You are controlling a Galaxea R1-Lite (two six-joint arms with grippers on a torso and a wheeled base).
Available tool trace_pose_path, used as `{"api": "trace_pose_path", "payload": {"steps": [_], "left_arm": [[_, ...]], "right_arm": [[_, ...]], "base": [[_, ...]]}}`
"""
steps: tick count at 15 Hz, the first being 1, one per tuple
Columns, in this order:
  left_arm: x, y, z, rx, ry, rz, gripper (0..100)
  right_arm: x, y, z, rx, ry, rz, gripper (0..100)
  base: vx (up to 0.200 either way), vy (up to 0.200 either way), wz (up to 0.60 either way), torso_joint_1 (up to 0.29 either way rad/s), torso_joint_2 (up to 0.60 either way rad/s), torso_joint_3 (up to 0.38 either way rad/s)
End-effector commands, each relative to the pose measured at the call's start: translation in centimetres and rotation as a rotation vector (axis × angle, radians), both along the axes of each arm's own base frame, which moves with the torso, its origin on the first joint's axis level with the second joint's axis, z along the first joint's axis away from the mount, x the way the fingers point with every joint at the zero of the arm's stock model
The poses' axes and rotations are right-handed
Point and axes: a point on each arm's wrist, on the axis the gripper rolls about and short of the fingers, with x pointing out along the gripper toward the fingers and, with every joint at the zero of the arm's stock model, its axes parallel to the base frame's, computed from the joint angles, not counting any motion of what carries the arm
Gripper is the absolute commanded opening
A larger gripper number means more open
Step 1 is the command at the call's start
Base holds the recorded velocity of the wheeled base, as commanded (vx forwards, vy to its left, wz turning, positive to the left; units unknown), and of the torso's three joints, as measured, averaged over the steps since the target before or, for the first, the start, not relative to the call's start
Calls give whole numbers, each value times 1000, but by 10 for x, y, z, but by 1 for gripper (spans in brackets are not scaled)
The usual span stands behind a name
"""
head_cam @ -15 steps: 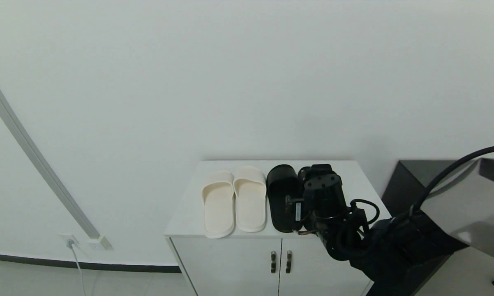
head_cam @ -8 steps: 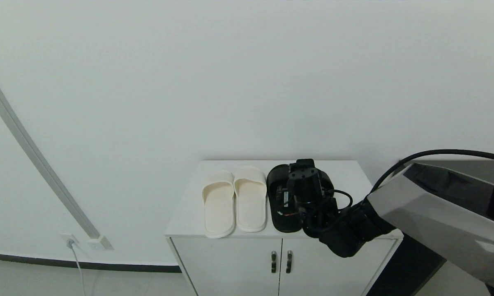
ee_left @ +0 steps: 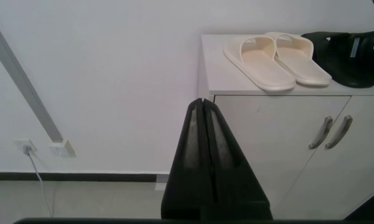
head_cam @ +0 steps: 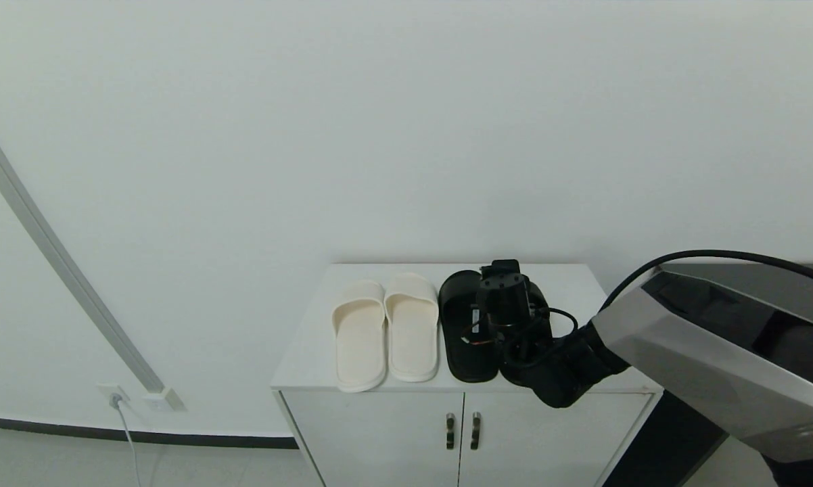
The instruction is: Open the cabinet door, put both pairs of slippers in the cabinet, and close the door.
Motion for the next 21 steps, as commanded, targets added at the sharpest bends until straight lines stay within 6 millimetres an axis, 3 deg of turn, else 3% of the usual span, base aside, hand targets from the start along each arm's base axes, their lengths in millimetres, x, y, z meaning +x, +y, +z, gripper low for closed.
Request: {"api": "trace_pose_path", "payload": {"steps": [1, 3, 6, 10, 11, 15, 17, 21], "left_arm": [[0, 0, 0, 0, 1, 1, 0], [0, 0, 0, -2, 1, 1, 0], [0, 0, 0, -2, 1, 1, 0], [0, 0, 0, -2, 1, 1, 0], [0, 0, 0, -4, 1, 1, 0], [0, 0, 0, -4, 1, 1, 0], [0, 0, 0, -4, 1, 1, 0], [0, 0, 0, -4, 1, 1, 0]], "right_arm": [[0, 0, 1, 2, -2, 0, 0], [-3, -1, 6, 5, -8, 1, 0], [-16, -11, 31, 18, -26, 2, 0], [-63, -39, 83, 43, -37, 163, 0], [-86, -53, 97, 59, -29, 242, 0], [-130, -95, 121, 109, -22, 482, 0], [-137, -105, 118, 110, 6, 524, 0], [-137, -102, 107, 105, 44, 551, 0]], "base": [[0, 0, 0, 0, 0, 0], [0, 0, 0, 0, 0, 0], [0, 0, 0, 0, 0, 0], [0, 0, 0, 0, 0, 0], [0, 0, 0, 0, 0, 0], [0, 0, 0, 0, 0, 0], [0, 0, 0, 0, 0, 0], [0, 0, 0, 0, 0, 0]]}}
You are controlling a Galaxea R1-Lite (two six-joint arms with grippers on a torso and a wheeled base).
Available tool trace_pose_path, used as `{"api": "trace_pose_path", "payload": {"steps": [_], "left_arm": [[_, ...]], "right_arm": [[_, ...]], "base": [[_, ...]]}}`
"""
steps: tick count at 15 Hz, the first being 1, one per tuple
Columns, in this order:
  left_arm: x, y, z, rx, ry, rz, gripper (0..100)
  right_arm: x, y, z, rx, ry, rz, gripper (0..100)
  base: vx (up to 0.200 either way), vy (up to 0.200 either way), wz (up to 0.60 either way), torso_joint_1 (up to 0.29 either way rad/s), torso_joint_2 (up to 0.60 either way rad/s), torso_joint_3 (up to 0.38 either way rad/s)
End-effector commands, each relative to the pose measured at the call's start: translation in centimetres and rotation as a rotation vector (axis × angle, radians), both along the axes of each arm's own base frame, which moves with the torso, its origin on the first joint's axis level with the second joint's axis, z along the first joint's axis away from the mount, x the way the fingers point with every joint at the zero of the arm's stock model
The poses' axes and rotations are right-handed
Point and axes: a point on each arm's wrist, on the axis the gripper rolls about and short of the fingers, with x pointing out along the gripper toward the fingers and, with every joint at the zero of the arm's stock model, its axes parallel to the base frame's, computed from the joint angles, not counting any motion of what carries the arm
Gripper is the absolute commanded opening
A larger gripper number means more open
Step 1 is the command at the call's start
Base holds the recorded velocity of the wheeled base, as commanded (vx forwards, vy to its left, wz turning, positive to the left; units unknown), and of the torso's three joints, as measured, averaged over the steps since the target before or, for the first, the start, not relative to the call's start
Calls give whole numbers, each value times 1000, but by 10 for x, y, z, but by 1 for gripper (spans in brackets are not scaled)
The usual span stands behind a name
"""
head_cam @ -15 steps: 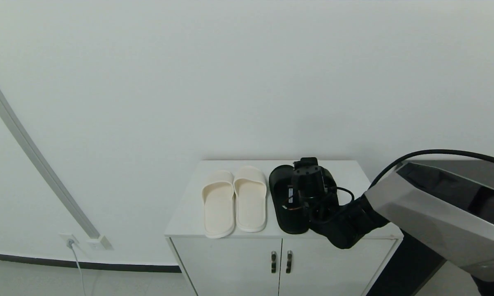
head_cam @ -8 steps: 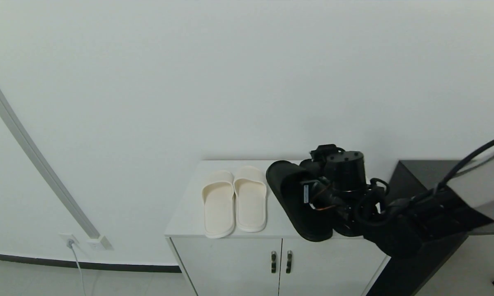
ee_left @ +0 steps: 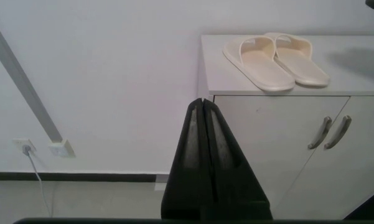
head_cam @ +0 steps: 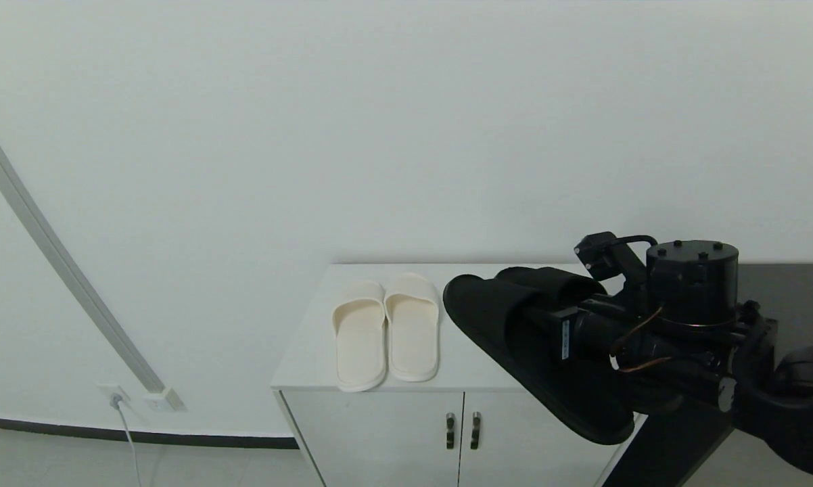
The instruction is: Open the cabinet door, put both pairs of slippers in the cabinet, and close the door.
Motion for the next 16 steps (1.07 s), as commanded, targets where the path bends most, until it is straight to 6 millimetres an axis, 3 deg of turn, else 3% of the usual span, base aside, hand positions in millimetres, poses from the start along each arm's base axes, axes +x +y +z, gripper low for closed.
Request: {"api": "trace_pose_path", "payload": {"steps": [1, 3, 12, 16], "left_arm": [[0, 0, 0, 0, 2, 0, 0], [0, 0, 0, -2, 2, 0, 0], [0, 0, 0, -2, 2, 0, 0], [0, 0, 0, -2, 2, 0, 0]], "right_arm": [[-4, -1, 1, 3, -3, 4, 0], [-5, -1, 2, 4, -6, 6, 0], [-9, -3, 3, 0, -12, 0, 0], [-11, -7, -4, -65, -23, 9, 0]], "base": [[0, 0, 0, 0, 0, 0], [0, 0, 0, 0, 0, 0], [-200, 0, 0, -2, 2, 2], [0, 0, 0, 0, 0, 0]]}}
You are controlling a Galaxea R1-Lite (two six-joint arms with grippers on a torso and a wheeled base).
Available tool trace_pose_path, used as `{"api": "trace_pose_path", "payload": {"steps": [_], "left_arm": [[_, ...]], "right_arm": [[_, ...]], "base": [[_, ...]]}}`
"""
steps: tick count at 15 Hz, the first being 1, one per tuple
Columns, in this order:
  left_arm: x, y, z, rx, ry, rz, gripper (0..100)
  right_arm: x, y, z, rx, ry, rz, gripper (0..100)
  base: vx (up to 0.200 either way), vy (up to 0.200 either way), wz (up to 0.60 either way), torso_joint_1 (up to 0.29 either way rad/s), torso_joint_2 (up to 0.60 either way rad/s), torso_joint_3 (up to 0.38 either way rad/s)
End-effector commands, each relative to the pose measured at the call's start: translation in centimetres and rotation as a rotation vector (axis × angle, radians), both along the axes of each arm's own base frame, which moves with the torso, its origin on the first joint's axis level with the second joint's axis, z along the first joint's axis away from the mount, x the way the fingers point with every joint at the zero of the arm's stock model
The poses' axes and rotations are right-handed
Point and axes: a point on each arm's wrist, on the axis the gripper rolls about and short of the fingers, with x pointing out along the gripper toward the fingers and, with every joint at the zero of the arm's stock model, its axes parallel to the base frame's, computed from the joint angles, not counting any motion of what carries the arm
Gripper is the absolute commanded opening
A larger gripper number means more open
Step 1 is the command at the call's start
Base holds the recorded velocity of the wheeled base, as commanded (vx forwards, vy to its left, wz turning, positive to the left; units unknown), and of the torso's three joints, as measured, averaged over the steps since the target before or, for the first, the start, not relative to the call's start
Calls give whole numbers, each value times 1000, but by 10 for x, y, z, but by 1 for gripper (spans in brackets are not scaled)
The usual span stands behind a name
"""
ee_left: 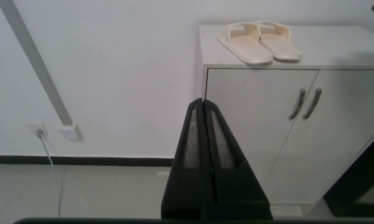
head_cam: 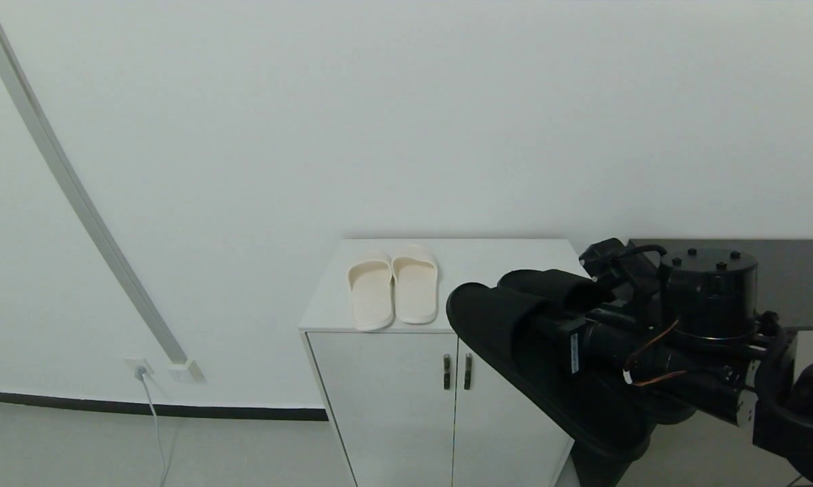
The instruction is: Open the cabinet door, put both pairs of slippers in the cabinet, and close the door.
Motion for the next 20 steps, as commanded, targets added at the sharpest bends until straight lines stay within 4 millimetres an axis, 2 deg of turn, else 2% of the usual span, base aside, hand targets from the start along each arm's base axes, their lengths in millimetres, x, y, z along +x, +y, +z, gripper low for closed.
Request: {"api": "trace_pose_path", "payload": {"steps": [1, 11, 20], "left_arm": [[0, 0, 0, 0, 2, 1, 0], [0, 0, 0, 0, 2, 1, 0], [0, 0, 0, 0, 2, 1, 0]], "right_arm": [[-1, 0, -2, -6, 7, 2, 0], [-12, -2, -6, -30, 13, 34, 0], [-21, -3, -12, -64, 12, 61, 0]], "base": [[0, 0, 0, 0, 0, 0], [0, 0, 0, 0, 0, 0], [0, 0, 0, -150, 328, 178]]}}
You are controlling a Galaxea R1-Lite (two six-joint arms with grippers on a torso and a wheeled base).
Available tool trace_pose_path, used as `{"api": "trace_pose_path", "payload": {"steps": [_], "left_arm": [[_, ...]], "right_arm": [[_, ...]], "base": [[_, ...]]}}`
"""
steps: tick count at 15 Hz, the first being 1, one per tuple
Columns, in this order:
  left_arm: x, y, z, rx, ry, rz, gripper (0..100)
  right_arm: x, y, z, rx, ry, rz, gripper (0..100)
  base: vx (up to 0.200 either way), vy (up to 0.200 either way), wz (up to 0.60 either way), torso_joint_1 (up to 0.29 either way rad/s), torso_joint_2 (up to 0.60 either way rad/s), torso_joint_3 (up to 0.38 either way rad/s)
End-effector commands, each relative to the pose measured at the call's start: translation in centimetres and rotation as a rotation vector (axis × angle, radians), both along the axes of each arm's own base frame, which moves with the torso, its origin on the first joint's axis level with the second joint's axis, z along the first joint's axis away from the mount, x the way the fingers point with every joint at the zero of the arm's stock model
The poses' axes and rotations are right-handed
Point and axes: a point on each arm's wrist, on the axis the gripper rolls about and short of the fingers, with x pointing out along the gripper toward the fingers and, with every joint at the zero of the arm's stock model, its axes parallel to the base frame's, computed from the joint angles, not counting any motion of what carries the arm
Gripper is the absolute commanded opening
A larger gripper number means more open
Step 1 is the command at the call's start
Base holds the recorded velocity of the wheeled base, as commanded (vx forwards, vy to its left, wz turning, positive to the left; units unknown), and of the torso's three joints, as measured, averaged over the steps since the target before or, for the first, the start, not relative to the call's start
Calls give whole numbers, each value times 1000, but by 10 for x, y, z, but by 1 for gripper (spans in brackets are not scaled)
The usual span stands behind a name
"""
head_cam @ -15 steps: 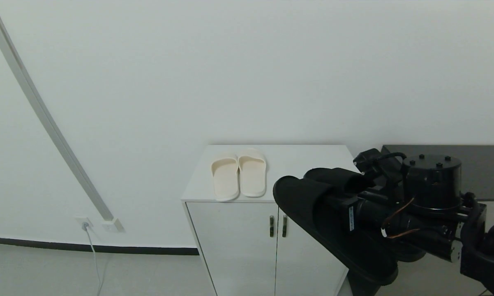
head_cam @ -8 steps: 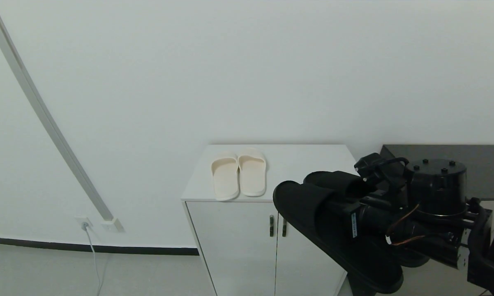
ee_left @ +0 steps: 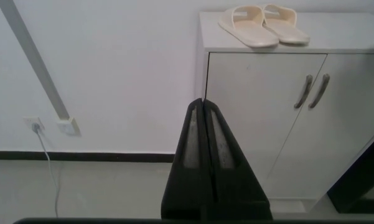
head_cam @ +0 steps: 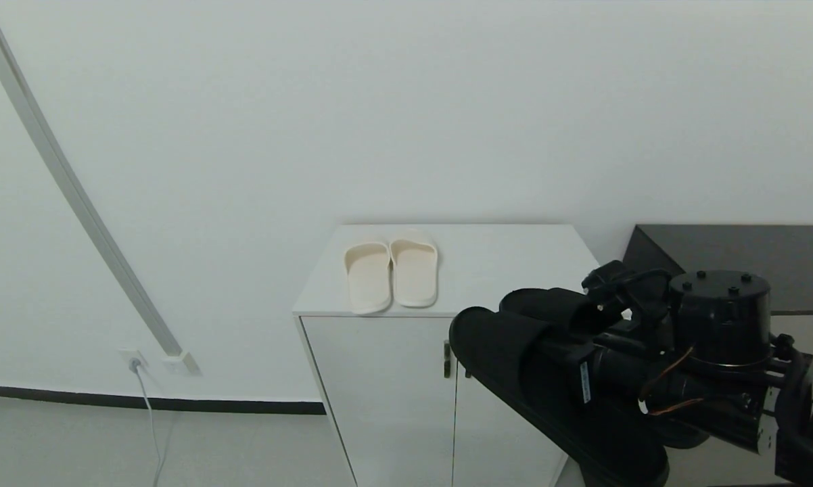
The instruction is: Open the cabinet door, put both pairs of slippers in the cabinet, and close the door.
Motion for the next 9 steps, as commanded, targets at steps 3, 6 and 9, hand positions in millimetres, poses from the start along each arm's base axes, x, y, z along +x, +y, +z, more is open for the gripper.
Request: {"api": "trace_pose_path", "payload": {"steps": [3, 6, 9], "left_arm": [[0, 0, 0, 0, 1, 1, 0], [0, 0, 0, 0, 1, 1, 0], [0, 0, 0, 0, 1, 1, 0]], "right_arm": [[-8, -1, -2, -4, 6, 15, 0], [-10, -1, -2, -7, 8, 19, 0], [-12, -1, -4, -11, 14, 25, 0]], "base": [[0, 0, 0, -160, 362, 204], [0, 0, 0, -162, 380, 212], [0, 0, 0, -183, 442, 253]]}}
